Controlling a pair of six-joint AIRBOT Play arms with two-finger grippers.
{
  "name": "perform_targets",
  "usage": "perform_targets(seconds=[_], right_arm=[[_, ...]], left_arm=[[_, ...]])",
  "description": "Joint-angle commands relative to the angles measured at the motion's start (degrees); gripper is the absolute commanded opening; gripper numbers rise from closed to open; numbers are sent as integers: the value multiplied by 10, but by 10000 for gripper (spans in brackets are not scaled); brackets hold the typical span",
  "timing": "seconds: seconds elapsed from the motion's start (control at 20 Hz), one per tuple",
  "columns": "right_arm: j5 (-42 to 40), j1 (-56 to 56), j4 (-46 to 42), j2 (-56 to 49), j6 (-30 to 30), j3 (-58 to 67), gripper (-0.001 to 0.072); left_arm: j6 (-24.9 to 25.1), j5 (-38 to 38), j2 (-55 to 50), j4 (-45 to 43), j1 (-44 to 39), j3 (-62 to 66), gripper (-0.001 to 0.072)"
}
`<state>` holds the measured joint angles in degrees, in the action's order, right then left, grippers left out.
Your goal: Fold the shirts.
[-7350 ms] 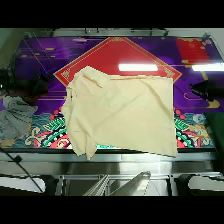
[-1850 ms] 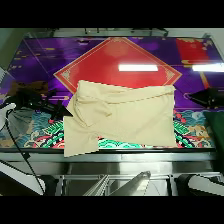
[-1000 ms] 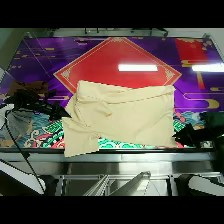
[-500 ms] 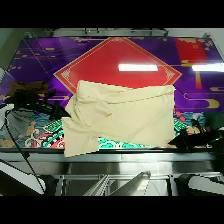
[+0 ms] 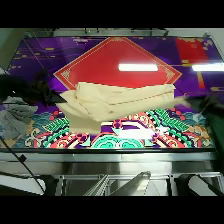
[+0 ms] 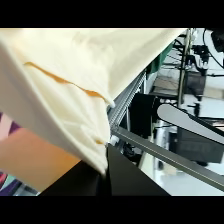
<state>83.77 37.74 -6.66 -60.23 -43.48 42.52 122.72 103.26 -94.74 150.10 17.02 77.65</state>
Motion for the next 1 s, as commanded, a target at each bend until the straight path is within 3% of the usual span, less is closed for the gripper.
perform_targets(seconds=[0.0,0.15,0.3,0.5,0.6,0.75,0.95], right_arm=[[-67,0,285,138,94,121,19],[-210,0,254,213,63,206,19],[-223,0,194,249,56,243,19],[-240,-1,67,271,-42,249,18],[-245,-12,5,270,-63,249,19],[-255,-44,-81,262,-99,249,18],[-255,-42,-154,271,-125,251,18]], left_arm=[[9,12,153,70,-17,88,25],[7,-85,284,75,-9,205,27],[-26,-191,381,75,31,271,28],[-89,-156,437,70,135,315,28],[-123,-139,448,71,193,301,28],[-124,-174,466,72,200,236,28],[-117,-144,433,54,148,235,28]])
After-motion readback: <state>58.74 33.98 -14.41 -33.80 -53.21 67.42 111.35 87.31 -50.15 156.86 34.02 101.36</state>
